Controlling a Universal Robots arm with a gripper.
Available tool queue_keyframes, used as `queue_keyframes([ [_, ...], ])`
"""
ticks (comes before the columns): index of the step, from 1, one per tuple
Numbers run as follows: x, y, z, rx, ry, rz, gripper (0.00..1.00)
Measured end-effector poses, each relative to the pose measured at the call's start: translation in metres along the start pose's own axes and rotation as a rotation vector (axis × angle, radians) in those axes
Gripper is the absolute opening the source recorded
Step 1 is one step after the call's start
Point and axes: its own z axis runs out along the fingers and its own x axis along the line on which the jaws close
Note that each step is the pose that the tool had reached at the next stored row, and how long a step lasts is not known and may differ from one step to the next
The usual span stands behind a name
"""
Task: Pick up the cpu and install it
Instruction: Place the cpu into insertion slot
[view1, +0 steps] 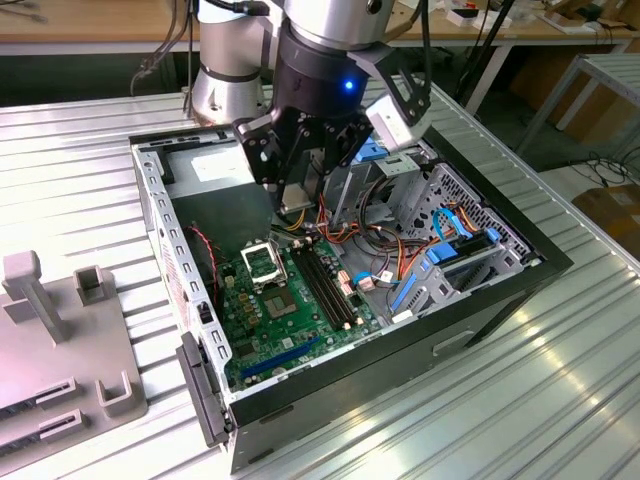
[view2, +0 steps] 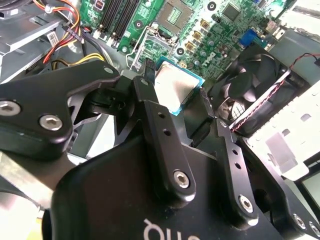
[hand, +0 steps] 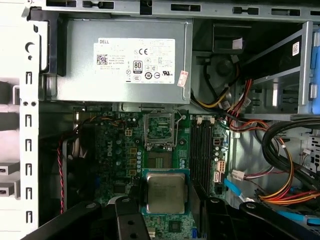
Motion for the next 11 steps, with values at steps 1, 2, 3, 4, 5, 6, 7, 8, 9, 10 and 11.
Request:
queue_keyframes([
  [1, 0.0, 0.0, 0.0008, 0.0, 0.0, 0.0, 0.48],
  [2, 0.0, 0.0, 0.0015, 0.0, 0.0, 0.0, 0.48],
  [3, 0.0, 0.0, 0.0021, 0.0, 0.0, 0.0, 0.48],
  [4, -0.0001, 0.0, 0.0029, 0.0, 0.0, 0.0, 0.48],
  [5, -0.0001, 0.0, 0.0038, -0.0002, -0.0001, 0.0, 0.48],
  [6, -0.0001, 0.0, 0.0045, -0.0001, -0.0001, 0.0, 0.48],
  [7, -0.0001, 0.0, 0.0053, 0.0, 0.0, 0.0, 0.48],
  [8, -0.0001, 0.0, 0.0062, 0.0, 0.0, 0.0, 0.48],
  [9, -0.0001, 0.0, 0.0075, 0.0, 0.0, 0.0, 0.48],
  [10, -0.0001, 0.0, 0.0082, 0.0, 0.0, 0.0, 0.48],
  [11, -0.0001, -0.0001, 0.009, -0.0001, -0.0001, 0.0, 0.48],
])
